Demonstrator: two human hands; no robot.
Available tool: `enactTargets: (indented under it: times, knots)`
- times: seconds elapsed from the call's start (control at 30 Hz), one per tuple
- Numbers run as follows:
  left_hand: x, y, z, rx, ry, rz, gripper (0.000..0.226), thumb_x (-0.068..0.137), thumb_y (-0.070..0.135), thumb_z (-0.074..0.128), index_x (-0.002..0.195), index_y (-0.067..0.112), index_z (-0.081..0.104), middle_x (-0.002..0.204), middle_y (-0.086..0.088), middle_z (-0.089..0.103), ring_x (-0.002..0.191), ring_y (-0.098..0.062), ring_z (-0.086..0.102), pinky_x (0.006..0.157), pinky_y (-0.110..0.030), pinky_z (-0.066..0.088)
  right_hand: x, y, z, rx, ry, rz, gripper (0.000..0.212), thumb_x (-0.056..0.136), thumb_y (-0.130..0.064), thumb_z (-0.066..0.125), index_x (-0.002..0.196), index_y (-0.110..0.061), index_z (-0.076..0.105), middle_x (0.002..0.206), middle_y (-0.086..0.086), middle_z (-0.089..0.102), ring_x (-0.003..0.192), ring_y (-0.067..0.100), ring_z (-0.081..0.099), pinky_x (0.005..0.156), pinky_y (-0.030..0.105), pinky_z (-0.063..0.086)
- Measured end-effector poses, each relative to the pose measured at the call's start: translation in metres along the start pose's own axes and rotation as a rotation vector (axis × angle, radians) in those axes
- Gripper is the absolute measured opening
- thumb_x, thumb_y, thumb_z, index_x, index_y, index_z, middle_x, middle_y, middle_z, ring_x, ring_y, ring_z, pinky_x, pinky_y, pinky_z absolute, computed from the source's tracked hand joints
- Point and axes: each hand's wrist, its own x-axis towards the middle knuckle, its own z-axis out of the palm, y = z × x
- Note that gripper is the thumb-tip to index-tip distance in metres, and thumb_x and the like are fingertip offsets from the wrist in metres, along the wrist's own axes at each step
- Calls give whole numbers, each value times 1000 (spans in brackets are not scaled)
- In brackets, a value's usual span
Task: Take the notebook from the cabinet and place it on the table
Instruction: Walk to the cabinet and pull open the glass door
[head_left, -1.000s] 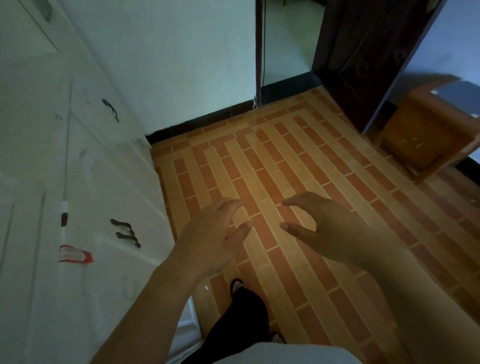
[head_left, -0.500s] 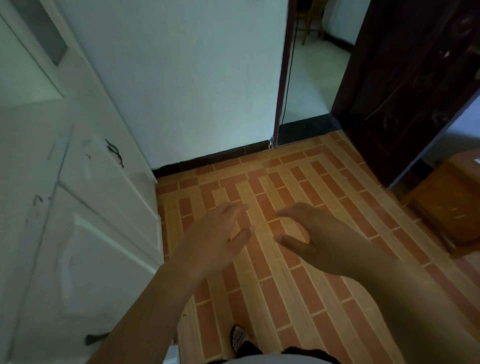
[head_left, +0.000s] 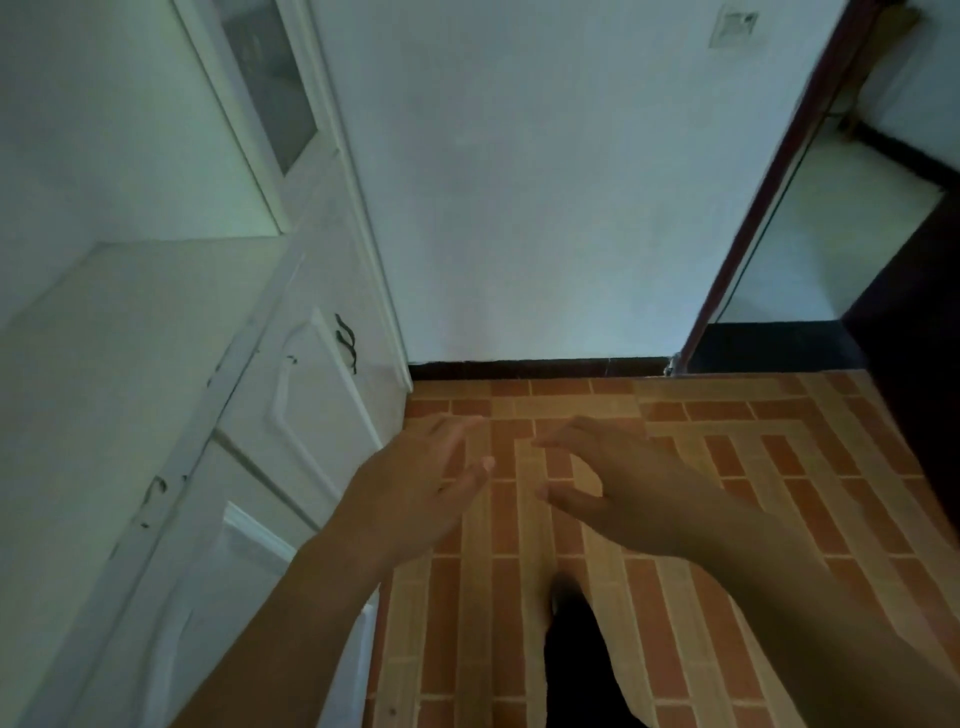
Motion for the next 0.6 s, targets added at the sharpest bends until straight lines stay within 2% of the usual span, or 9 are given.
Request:
enactTargets:
  times: [0.17,0.3,0.37,0.47,0.6]
  knots:
    - [91,-6,-20,72,77,-85,51,90,52,36,137,33,33,143,10,38,126,-10,40,103,-35,37,93,31,-54,33,-89,-120,33,90,-39,50,122,-35,47,128,-11,49,111,7,48,84,15,35]
    - [158,-2,-42,60,144,-117,51,88,56,36,135,35,34,140,12,41,124,-6,40,99,-25,33,165,61,-95,34,-114,-226,18,90,-34,49,106,-31,57,108,-11,57,96,7,55,80,24,45]
    - [185,-2,-53,65,191,-126,54,85,59,33,134,35,35,139,12,42,122,-6,41,97,-24,33,198,75,-112,-19,-90,-263,26,90,-36,49,115,-29,53,116,-8,54,104,11,53,88,24,44]
    - [215,-9,-74,102,241,-170,50,88,55,37,134,36,35,140,11,42,121,-9,44,99,-31,39,246,85,-136,-94,-17,-345,45,88,-48,49,130,-33,41,136,-13,44,121,8,43,97,19,30]
    - [238,-27,-112,149,286,-274,53,85,57,35,135,37,33,144,11,38,127,-11,40,105,-36,36,306,68,-162,-129,-1,-475,52,86,-54,45,132,-33,37,138,-12,42,124,7,40,101,20,28]
